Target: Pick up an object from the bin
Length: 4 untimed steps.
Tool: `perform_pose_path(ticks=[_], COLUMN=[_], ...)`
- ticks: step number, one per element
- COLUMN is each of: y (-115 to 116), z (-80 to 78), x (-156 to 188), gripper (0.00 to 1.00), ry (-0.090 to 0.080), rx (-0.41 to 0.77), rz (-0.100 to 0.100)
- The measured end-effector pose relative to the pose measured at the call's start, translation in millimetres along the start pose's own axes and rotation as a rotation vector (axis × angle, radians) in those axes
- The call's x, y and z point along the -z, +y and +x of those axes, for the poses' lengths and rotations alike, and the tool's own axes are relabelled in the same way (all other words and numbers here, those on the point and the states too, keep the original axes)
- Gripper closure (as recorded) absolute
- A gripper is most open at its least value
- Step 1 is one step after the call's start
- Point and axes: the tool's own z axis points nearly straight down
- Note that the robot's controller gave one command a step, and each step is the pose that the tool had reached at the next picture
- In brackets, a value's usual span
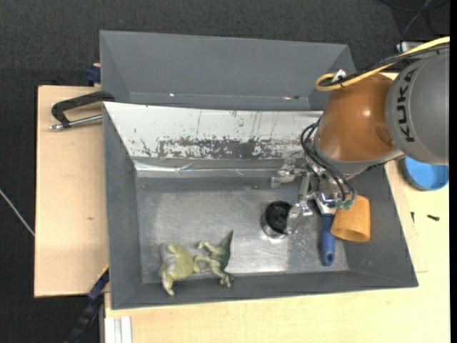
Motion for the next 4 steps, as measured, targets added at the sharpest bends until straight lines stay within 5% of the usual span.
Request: perform_pose_path(ticks=[1,2,3,4], y=[-11,-8,-9,-9], z=[-0.7,9.2,13.4,9.6], x=[-41,-39,-38,53], gripper=[0.00,0.00,1.00,1.00], ry=[0.013,-0.008,0.015,-0.007], rx=[-0.119,-0.044,-0.043,-0.043], rz=[-0.003,-0.002,-0.003,0.002])
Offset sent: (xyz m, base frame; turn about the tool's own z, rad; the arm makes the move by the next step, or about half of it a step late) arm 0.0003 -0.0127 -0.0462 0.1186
